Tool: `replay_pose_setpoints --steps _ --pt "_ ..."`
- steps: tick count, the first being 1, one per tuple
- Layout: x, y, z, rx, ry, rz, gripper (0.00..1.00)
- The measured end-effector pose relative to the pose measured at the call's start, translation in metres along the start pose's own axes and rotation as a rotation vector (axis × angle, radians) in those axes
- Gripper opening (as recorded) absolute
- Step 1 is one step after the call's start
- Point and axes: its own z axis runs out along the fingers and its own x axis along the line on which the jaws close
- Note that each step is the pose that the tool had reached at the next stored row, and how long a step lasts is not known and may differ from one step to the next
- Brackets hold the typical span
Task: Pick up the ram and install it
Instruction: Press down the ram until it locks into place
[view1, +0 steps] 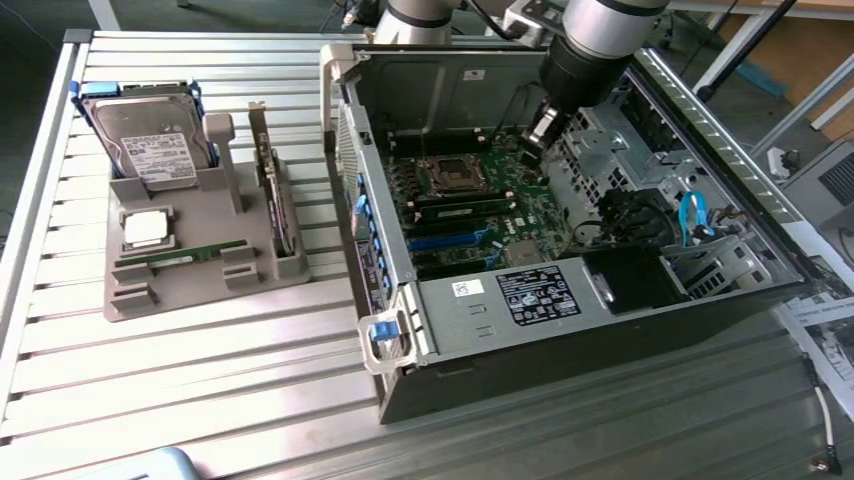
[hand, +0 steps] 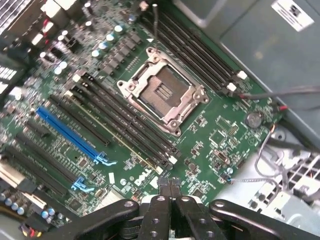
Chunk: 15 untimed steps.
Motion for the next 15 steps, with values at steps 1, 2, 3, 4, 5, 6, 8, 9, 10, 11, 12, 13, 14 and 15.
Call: replay_pose_setpoints --steps 1,2,3,4,5,6,8,9,10,11,12,13,14,15 --pt "0.0 0.0 0.0 0.0013 -0.0002 0.016 0.11" --pt "0.0 0.0 0.0 0.0028 -0.0004 0.032 0.11" --pt "0.0 0.0 0.0 0.0042 -0.0007 0.048 0.11" --pt "0.0 0.0 0.0 0.0056 -0.0009 0.065 0.11" --pt "0.0 0.0 0.0 0.0079 -0.0012 0.093 0.11" --pt "0.0 0.0 0.0001 0.0097 -0.0015 0.113 0.11" --pt "0.0 0.0 0.0 0.0122 -0.0018 0.142 0.11" --pt "0.0 0.0 0.0 0.0136 -0.002 0.158 0.11" --pt "0.0 0.0 0.0001 0.015 -0.0023 0.174 0.11" --pt "0.0 0.0 0.0001 0.0166 -0.0025 0.194 0.11" --pt "0.0 0.0 0.0001 0.0184 -0.0028 0.214 0.11" --pt "0.0 0.0 0.0001 0.0199 -0.003 0.231 0.11" --pt "0.0 0.0 0.0 0.0212 -0.0032 0.247 0.11" --pt "0.0 0.0 0.0001 0.0226 -0.0035 0.263 0.11"
